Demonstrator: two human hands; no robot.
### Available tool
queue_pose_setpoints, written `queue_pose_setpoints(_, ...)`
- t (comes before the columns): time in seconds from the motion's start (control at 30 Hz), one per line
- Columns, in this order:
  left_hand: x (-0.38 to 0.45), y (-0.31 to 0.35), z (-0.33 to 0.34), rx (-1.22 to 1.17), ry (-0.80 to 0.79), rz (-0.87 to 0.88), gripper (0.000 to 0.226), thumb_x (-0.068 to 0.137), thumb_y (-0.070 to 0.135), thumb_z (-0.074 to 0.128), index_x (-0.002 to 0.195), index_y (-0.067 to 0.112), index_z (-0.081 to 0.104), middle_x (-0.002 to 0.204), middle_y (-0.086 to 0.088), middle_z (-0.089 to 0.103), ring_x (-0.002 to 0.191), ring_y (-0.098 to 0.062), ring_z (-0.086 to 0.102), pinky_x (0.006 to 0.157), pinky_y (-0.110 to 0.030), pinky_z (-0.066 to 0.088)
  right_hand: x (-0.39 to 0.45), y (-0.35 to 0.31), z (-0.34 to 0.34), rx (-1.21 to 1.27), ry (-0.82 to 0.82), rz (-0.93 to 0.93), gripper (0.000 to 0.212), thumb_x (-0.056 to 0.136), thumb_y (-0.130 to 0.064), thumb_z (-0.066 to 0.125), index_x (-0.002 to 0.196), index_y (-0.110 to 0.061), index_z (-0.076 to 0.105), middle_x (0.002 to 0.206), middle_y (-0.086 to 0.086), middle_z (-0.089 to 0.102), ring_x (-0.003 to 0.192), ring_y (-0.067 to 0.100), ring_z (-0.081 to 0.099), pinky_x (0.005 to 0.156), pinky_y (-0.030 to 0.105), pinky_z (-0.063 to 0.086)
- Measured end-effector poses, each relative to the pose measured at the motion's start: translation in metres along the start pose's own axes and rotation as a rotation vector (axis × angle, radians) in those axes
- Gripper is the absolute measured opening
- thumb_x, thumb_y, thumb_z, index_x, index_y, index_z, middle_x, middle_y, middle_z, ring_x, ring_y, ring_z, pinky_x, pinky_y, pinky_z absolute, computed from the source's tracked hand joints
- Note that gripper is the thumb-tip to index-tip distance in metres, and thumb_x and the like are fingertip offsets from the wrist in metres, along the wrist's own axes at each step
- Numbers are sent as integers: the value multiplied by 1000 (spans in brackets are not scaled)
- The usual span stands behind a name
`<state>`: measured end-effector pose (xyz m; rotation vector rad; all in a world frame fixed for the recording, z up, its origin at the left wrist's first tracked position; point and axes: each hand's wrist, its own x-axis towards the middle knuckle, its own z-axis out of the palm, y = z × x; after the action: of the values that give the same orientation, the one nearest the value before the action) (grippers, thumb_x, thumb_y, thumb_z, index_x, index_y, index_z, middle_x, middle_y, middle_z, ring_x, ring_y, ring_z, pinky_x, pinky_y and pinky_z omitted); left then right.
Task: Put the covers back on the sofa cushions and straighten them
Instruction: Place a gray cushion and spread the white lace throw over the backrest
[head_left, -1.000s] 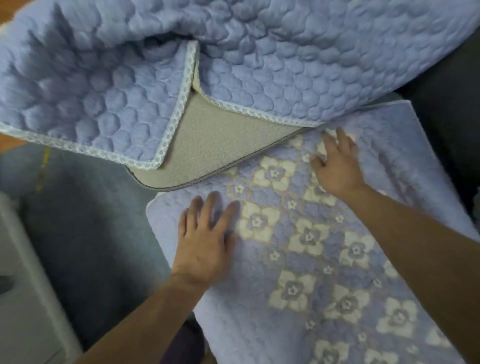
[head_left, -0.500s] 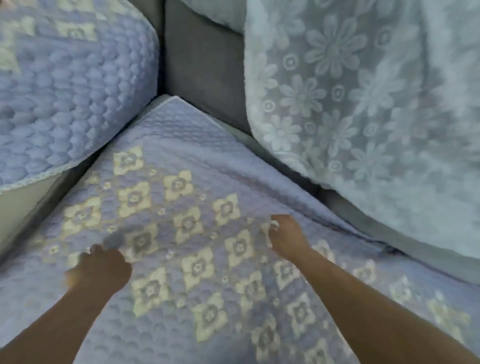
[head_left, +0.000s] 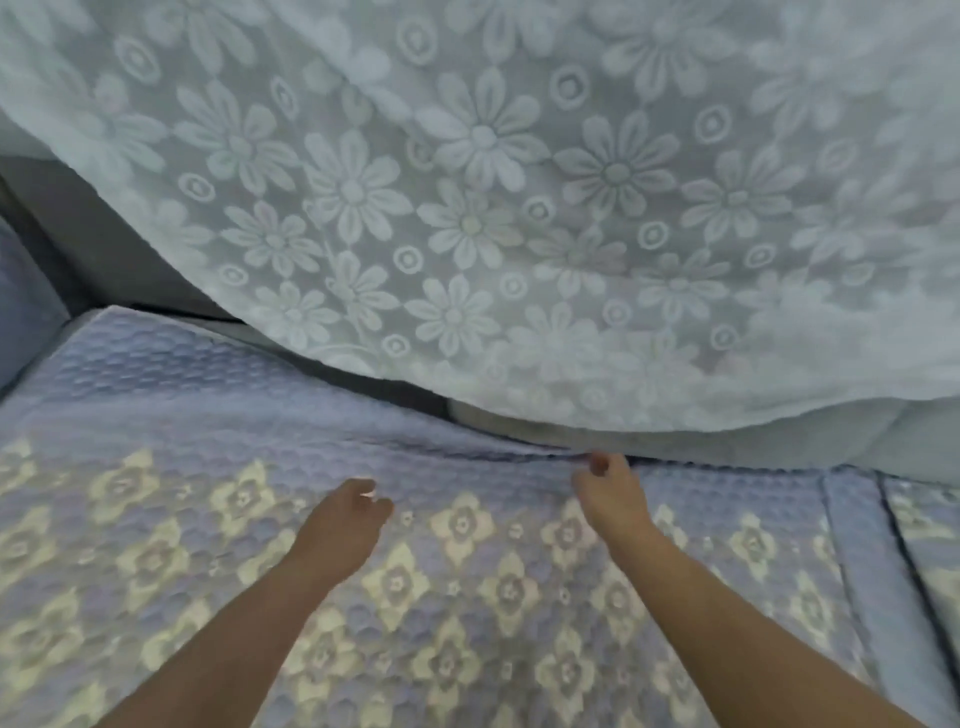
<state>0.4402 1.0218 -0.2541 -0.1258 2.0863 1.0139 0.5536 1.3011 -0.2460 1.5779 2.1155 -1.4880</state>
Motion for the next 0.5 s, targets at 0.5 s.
queue_pose_setpoints(0.5, -17, 189, -24, -924, 324, -273, 28, 97, 5, 53, 124, 5, 59, 98, -9, 60, 84, -24, 60, 81, -30, 51, -27, -113, -136, 1001, 331, 464, 20, 99, -13, 53, 118, -10, 58, 122, 14, 62, 105, 31, 62, 91, 40, 51)
